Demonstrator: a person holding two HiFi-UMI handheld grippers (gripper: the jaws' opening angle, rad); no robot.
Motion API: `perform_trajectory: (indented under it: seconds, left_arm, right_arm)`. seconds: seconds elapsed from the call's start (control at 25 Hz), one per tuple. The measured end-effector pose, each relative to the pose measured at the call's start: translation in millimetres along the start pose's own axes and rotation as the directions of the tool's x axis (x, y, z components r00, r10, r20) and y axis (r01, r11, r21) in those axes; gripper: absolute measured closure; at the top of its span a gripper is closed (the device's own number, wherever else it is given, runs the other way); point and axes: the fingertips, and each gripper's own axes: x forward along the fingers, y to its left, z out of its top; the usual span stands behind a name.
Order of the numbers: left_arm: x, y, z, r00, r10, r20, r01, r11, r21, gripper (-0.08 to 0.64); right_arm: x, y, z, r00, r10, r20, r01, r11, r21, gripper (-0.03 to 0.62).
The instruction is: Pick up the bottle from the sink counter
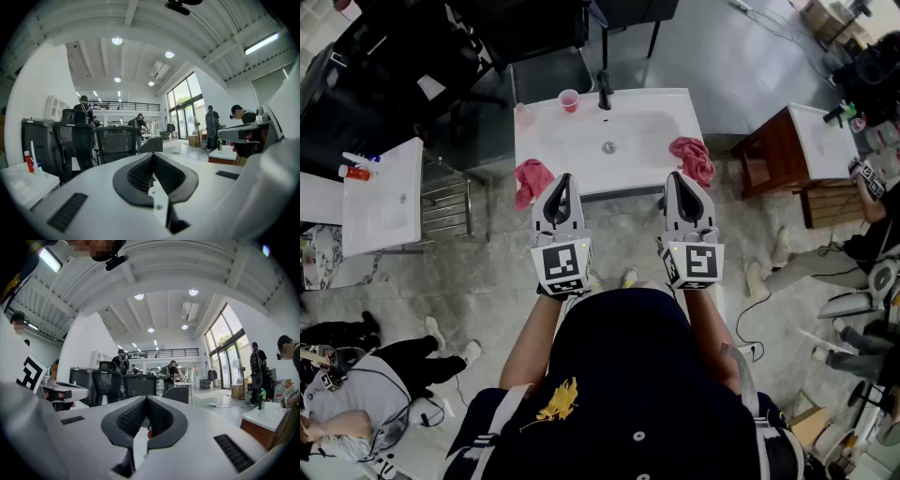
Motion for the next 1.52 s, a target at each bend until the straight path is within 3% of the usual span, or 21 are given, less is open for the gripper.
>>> perform_trajectory:
  seconds: [0.36, 1.0, 1.32, 1.52]
  left_arm:
    - [5.0, -13.0, 1.2, 1.0, 0.009, -0.004, -0.009, 0.998, 0.06, 0.541]
    - [15.2, -48.4, 3.6, 0.995, 0.095, -0.024, -0.094, 0.994, 0.052, 0.54]
    - [13.8, -26.6, -5.4, 0.987, 0.15, -0.053, -0.147, 0.987, 0.06, 0.54]
    - [32.9, -13.1, -9.6, 0.989, 0.138, -0.048, -0.135, 0.989, 0.056, 0.54]
  right_arm:
    - [-6.5, -14.7, -1.2, 1.0, -0.001, -0.008, 0.001, 1.0, -0.009, 0.568]
    - [-7.1, -57.6, -18.5, 0.995, 0.093, -0.027, -0.092, 0.996, 0.022, 0.568]
    - [16.0, -47.3, -22.9, 0.991, 0.133, -0.025, -0.132, 0.991, 0.039, 0.568]
    - [35.8, -41.2, -24.7, 0.992, 0.125, -0.026, -0.125, 0.992, 0.031, 0.568]
